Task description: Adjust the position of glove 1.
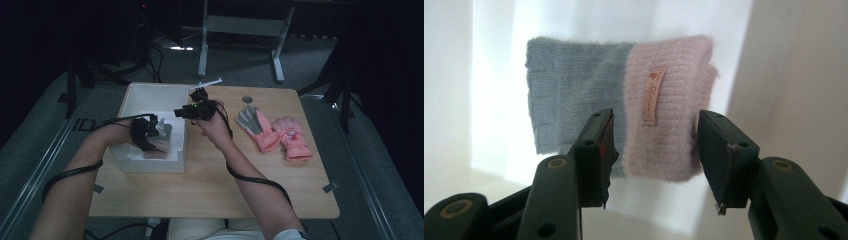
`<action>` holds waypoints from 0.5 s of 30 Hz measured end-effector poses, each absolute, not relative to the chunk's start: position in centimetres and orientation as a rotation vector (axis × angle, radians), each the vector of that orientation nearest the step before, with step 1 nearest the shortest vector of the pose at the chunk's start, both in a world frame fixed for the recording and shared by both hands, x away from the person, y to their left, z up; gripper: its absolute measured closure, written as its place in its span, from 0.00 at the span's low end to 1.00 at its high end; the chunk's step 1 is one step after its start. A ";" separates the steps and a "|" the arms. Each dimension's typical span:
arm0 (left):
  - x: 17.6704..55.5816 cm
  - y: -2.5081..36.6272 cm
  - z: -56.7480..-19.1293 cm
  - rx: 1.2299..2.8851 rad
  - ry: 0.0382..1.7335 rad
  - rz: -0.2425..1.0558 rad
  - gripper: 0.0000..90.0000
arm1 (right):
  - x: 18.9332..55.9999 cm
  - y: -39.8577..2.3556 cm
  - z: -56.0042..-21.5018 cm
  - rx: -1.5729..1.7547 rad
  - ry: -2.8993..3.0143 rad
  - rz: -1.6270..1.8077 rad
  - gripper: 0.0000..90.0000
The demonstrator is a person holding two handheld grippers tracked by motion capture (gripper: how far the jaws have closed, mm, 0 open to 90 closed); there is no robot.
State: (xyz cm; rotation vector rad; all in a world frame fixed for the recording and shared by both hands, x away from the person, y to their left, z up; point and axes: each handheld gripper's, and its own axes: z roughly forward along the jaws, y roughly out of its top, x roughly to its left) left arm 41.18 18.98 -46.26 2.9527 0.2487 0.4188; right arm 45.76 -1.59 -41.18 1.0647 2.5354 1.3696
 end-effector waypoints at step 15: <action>39.3 18.8 -41.8 2.742 0.380 0.421 0.55 | 44.3 -5.1 -40.5 1.043 2.513 1.373 0.61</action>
